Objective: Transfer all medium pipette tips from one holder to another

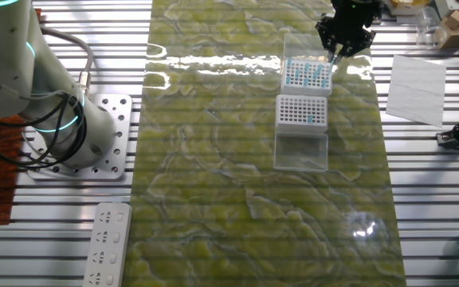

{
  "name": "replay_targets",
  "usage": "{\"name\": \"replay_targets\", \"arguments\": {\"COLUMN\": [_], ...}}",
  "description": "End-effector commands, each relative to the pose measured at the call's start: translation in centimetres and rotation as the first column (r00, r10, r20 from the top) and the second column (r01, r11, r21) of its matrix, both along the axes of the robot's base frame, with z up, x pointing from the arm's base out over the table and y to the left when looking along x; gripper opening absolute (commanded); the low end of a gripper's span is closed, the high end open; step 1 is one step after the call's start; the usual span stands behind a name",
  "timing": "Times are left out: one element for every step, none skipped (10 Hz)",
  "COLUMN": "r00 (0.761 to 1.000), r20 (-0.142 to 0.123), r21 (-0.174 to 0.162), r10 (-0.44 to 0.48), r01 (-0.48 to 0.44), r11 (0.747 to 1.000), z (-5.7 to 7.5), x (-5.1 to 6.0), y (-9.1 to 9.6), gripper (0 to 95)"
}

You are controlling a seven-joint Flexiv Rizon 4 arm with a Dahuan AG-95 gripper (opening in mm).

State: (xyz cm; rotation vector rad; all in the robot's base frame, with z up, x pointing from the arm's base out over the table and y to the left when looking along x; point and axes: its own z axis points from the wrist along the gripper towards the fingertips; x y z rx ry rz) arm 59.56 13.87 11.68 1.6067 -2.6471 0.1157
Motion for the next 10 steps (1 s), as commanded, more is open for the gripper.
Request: {"name": "replay_targets", "arguments": {"r00": [1.000,0.999,0.996,0.992,0.991,0.991,0.987,0.982,0.981,0.975], "r20": [0.006,0.014,0.029,0.041,0.042,0.042,0.041,0.040,0.040,0.038], "r21": [0.000,0.002,0.006,0.022,0.025,0.025,0.019,0.017,0.014,0.014], "r10": [0.013,0.039,0.079,0.119,0.130,0.130,0.153,0.182,0.191,0.219], "r01": [-0.013,-0.039,-0.079,-0.120,-0.131,-0.131,-0.154,-0.183,-0.191,-0.220], "r11": [1.000,0.999,0.997,0.992,0.991,0.991,0.988,0.983,0.981,0.975], "z": [-0.1,-0.3,-0.9,-1.5,-1.5,-1.5,-1.4,-1.3,-1.4,-1.6], "x": [0.0,0.1,0.2,0.4,0.4,0.4,0.3,0.1,0.0,-0.3], "y": [-0.1,-0.2,-0.4,-1.3,-1.8,-1.8,-2.9,-4.4,-4.7,-6.5], "gripper": [0.0,0.0,0.0,38.0,38.0,38.0,38.0,38.0,38.0,38.0]}}
